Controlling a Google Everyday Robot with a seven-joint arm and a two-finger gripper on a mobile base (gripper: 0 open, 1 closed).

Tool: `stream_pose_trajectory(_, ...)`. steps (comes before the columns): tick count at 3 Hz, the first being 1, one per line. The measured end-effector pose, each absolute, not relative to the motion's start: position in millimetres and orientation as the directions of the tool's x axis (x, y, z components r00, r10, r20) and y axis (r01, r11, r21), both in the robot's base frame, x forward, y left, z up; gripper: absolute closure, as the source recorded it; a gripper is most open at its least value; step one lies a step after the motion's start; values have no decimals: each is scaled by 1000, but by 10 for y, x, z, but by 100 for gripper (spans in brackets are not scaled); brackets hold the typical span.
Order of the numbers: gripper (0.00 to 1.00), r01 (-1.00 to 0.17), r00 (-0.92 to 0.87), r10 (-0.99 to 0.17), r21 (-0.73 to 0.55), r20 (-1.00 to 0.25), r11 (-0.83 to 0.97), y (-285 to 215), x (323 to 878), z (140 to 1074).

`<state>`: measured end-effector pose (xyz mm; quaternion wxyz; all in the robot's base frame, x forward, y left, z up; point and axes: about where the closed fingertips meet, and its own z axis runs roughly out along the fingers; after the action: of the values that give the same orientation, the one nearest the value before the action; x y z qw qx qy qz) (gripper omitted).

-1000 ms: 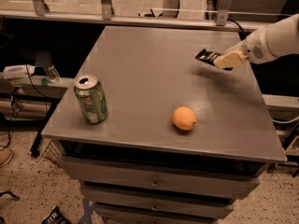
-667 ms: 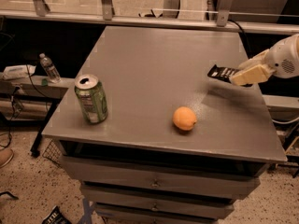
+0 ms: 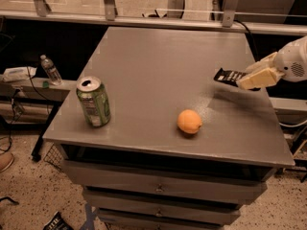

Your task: Move rxbar chocolate near orange

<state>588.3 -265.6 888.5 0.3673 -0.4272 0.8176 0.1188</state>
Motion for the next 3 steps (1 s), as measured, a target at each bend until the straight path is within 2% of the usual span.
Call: stream_pose_trajectory(3,100,-918,-234,-713,-92,-661,387,-2321,5238,8523)
